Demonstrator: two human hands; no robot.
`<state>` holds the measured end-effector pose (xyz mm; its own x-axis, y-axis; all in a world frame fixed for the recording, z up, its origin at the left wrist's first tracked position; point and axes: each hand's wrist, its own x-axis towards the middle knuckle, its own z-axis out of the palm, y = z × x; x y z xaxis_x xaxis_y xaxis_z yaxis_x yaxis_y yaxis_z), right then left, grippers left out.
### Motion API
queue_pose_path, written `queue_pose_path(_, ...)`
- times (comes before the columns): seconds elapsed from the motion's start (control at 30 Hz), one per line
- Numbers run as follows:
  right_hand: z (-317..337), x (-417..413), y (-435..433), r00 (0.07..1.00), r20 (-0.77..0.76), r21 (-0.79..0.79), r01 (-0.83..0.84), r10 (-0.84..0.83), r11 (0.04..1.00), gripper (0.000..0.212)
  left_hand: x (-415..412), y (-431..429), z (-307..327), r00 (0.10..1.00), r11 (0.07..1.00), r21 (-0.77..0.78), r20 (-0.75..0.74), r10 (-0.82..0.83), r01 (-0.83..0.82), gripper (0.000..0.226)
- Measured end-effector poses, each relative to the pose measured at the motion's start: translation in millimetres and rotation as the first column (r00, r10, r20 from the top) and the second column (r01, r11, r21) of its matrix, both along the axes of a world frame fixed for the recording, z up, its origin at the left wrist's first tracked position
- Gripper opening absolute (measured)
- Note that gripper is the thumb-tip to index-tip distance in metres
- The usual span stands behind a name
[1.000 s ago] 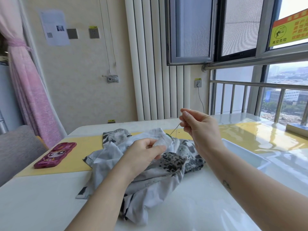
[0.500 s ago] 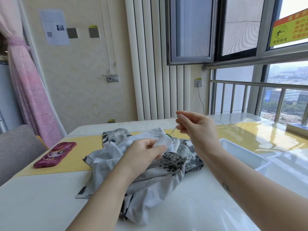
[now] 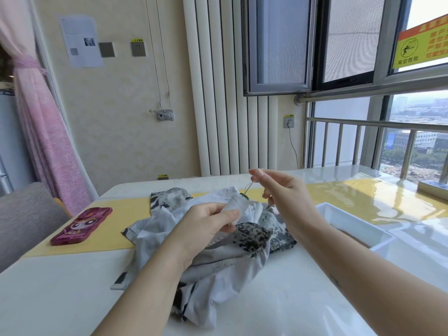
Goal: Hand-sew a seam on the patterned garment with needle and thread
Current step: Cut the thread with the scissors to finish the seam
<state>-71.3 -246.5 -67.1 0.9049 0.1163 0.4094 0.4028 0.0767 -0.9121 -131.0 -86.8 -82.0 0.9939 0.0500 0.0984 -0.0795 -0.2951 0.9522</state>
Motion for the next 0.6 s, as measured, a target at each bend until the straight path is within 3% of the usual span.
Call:
queue_pose_path(0.23, 10, 6, -10, 0.994, -0.105, -0.051, -0.039, 0.034, 0.998, 0.019, -6, 7, 6, 0.976, 0.916, -0.381, -0.118, -0.184, 0.126, 0.023)
queue_pose_path(0.3, 9, 9, -9, 0.993, -0.108, -0.105, -0.048, 0.036, 0.993, 0.022, -7, 6, 7, 0.964, 0.892, -0.424, -0.130, -0.233, 0.158, 0.015)
queue_pose_path(0.47, 2, 20, -9, 0.994, -0.105, -0.159, 0.010, -0.027, 0.987, 0.030, -7, 11, 8, 0.944, 0.862, -0.452, -0.112, -0.311, 0.231, 0.025)
queue_pose_path(0.6, -8, 27, -6, 0.996, -0.016, -0.273, 0.079, -0.087, 0.959, 0.025, -6, 12, 9, 0.923, 0.807, -0.523, -0.091, -0.374, 0.275, 0.048)
